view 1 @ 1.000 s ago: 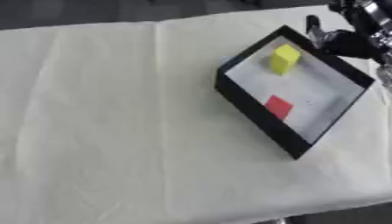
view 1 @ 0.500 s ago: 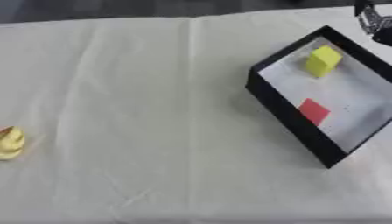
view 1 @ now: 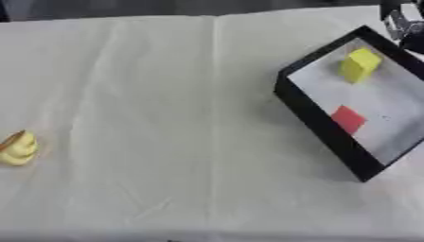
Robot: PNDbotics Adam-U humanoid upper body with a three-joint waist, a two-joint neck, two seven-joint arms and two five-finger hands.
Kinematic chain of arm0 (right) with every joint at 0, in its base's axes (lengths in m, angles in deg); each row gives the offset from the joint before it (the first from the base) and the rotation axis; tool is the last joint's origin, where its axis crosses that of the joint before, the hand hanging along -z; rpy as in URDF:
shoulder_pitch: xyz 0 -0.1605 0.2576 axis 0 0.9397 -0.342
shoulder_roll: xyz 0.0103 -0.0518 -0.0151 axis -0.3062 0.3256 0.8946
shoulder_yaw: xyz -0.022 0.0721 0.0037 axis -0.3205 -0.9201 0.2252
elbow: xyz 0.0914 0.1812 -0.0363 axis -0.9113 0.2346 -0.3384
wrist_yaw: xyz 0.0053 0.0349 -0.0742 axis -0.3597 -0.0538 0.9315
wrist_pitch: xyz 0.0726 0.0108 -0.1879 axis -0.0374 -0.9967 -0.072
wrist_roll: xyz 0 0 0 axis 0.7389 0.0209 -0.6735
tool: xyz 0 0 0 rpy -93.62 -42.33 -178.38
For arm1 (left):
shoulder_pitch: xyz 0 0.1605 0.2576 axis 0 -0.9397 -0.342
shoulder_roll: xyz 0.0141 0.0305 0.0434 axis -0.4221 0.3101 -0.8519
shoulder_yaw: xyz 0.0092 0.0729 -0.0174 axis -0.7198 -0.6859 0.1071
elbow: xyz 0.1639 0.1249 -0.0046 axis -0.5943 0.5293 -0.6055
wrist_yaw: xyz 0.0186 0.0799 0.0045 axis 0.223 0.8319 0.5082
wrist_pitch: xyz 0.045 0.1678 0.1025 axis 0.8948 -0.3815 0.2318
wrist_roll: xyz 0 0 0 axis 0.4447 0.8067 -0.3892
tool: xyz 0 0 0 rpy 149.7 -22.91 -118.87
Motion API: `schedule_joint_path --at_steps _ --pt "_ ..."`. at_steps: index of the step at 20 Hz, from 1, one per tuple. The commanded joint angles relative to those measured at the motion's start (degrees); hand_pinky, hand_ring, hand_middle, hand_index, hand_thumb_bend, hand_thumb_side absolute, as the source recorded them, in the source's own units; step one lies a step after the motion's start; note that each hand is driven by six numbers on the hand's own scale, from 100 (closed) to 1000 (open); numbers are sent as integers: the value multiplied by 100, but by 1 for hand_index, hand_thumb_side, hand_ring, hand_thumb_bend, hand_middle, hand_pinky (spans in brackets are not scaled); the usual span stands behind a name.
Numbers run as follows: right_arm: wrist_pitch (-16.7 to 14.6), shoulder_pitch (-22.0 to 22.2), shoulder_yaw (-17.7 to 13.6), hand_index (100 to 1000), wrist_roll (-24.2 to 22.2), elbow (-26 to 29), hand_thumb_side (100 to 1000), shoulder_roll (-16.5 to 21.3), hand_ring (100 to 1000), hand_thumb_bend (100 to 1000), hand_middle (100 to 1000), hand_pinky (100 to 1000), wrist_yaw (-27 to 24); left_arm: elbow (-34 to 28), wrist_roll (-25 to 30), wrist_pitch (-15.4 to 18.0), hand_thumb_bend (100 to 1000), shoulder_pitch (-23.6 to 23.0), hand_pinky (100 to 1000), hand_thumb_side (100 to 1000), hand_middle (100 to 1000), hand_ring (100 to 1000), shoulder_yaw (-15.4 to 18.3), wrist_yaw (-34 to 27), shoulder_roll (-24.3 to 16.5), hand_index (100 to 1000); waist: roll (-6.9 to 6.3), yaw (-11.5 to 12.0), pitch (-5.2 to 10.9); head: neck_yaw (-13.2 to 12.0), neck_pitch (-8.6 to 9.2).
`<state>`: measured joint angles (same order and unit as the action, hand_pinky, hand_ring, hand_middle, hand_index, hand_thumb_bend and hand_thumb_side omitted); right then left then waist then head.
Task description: Pick up the objects with one hand, pass them to the other hand, and then place them into the box on the other side of the table.
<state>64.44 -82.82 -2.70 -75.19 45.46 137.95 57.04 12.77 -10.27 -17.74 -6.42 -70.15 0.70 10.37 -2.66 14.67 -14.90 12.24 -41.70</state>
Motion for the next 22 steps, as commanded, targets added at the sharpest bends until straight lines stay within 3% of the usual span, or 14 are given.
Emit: schedule_joint_path --at_steps 1,5,8,11,15,22 --pt "91 -105 56 1000 -83 112 100 18 1000 182 988 1000 32 249 277 -9 826 211 917 433 789 871 -179 344 -41 881 -6 21 144 -4 -29" --pt "167 -155 185 1000 -191 112 100 -74 1000 181 987 1000 82 529 241 -150 887 332 920 420 795 880 -481 1080 164 882 -12 36 155 -38 -85" --pt "218 -171 264 1000 -258 112 100 -120 1000 182 986 1000 125 787 213 40 855 387 918 421 785 874 -555 1324 373 879 -2 36 162 -36 -93" --pt "255 -182 328 1000 -305 112 100 -156 1000 182 986 1000 141 785 389 456 805 374 917 456 775 868 -567 1046 493 878 12 36 155 -17 -95" --pt "323 -203 378 1000 -341 112 100 -202 1000 178 986 1000 206 452 935 954 769 324 912 467 762 857 -670 189 509 865 14 41 140 -15 -105" --pt "375 -208 412 1000 -359 112 100 -250 1000 178 987 1000 218 -31 1507 1038 764 237 909 442 762 854 -981 -427 545 850 4 25 142 -18 -108"
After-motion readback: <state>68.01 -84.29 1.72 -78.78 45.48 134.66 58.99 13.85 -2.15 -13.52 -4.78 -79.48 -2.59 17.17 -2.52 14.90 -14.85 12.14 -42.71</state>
